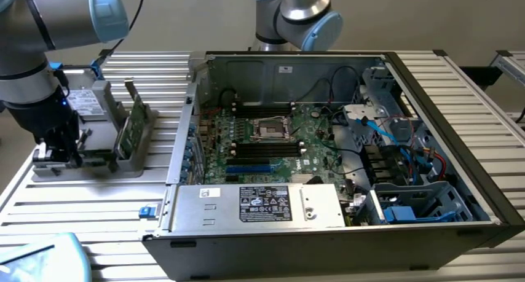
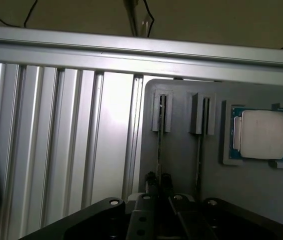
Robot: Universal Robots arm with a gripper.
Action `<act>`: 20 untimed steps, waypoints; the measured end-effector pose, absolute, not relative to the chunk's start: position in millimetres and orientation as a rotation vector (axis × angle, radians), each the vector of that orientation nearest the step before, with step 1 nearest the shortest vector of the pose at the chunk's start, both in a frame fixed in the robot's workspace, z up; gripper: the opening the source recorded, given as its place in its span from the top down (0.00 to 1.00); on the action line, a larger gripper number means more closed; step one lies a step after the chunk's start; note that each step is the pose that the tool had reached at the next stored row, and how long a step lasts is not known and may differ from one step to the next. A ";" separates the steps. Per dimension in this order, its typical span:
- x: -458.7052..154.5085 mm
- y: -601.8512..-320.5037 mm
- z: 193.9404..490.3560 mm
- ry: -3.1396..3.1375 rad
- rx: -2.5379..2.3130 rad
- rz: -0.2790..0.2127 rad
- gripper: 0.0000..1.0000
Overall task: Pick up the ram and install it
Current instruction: 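Pick up the ram and move it above insertion slot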
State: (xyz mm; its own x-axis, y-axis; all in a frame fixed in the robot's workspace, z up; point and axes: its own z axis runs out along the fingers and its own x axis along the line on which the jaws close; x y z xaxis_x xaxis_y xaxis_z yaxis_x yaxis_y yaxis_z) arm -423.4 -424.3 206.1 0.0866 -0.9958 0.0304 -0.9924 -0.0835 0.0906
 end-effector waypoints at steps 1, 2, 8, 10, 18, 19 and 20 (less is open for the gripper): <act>-423.1 -424.2 206.7 -2.065 2.249 -0.060 0.86; -422.8 -424.2 207.3 -2.065 2.249 -0.060 0.86; -421.2 -424.0 211.5 -2.065 2.249 -0.059 0.86; -420.8 -424.0 212.7 -2.065 2.249 -0.059 0.86; -419.2 -423.2 217.5 -2.064 2.248 -0.058 0.86; -418.9 -423.1 218.3 -2.064 2.248 -0.058 0.86; -418.7 -423.0 219.3 -2.063 2.247 -0.057 0.86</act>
State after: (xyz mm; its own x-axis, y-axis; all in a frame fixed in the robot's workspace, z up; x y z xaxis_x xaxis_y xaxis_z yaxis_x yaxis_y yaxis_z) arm -418.7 -423.0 219.3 0.0867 -0.9957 0.0332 -0.9923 -0.0834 0.0917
